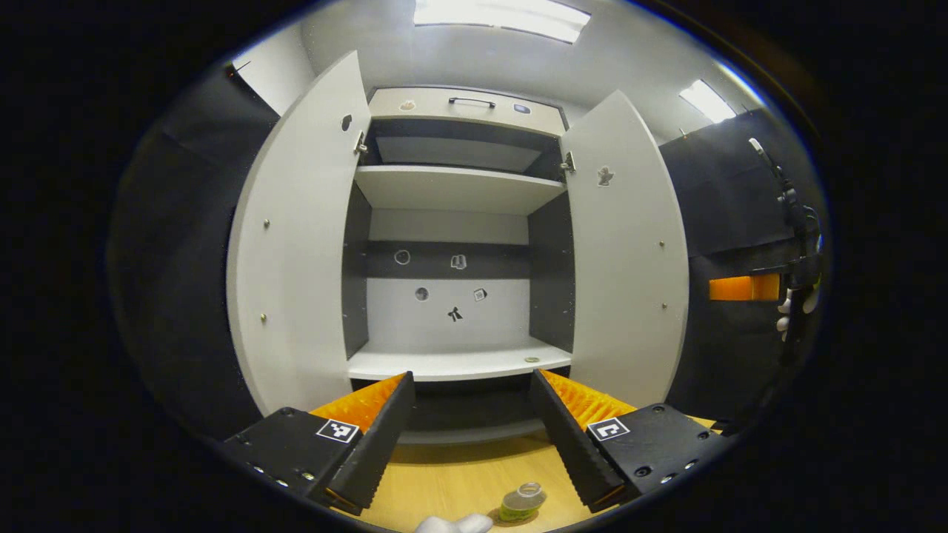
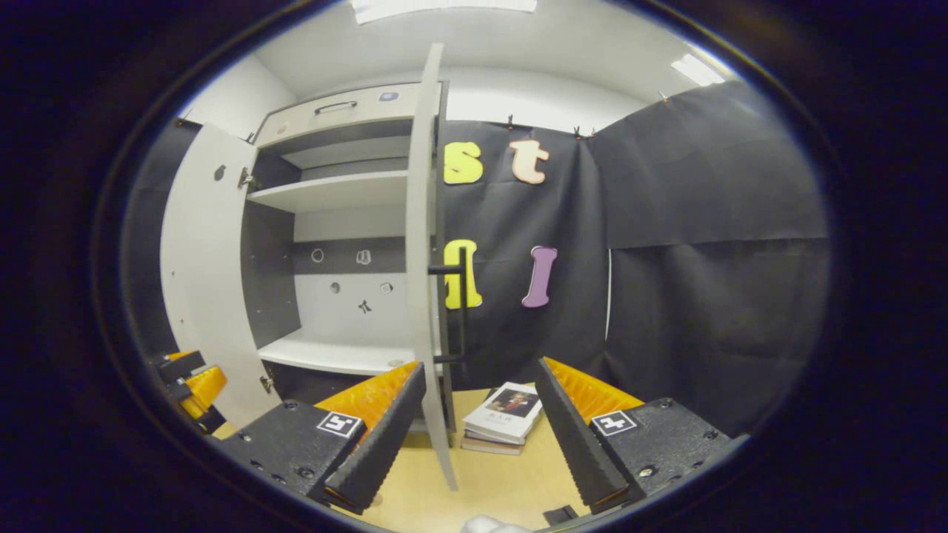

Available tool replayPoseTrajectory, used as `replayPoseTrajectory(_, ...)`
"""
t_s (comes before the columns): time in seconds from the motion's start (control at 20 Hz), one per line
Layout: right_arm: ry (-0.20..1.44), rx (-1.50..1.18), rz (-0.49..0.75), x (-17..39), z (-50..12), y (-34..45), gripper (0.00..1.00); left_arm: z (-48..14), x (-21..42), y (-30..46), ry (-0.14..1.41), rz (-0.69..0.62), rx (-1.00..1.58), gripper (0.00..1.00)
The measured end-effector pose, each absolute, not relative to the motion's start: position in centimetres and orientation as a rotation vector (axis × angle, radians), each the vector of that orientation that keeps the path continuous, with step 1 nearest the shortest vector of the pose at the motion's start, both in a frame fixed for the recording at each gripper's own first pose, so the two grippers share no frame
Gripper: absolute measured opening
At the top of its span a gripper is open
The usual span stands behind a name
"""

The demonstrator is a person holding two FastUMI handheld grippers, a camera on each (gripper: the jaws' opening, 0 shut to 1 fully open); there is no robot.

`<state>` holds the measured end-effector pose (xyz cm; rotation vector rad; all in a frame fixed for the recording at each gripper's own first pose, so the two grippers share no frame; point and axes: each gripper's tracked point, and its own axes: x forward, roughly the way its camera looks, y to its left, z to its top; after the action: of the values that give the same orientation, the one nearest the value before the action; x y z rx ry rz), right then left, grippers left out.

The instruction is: Grasp the bottle in the cabinet with the left hand and place it on the coaster, then close the right door with the right hand and the left door with the left hand.

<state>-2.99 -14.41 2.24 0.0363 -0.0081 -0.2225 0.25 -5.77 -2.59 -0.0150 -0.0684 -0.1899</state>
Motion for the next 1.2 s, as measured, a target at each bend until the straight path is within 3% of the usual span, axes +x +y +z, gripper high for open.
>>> replayPoseTrajectory(0.25,-0.032,0.037,-0.203,0.6,4.5,-19.9,0.98,-1.2,-0.9,-3.4,-0.016,-0.082,0.007,0.96)
replayPoseTrajectory(0.55,-0.001,0.084,-0.077,5.4,5.7,-23.3,0.98,-0.4,-3.2,-4.9,0.003,0.017,0.001,0.96)
replayPoseTrajectory(0.95,0.030,0.100,0.159,7.9,5.3,-20.3,0.96,0.4,-4.5,-7.1,0.015,0.097,-0.005,0.96)
replayPoseTrajectory(1.1,0.031,0.112,0.218,7.7,5.7,-18.1,0.96,0.2,-4.6,-7.7,0.016,0.080,0.002,0.96)
replayPoseTrajectory(1.2,0.031,0.092,0.183,7.6,6.0,-18.0,0.96,0.1,-4.5,-8.1,0.006,0.062,-0.014,0.96)
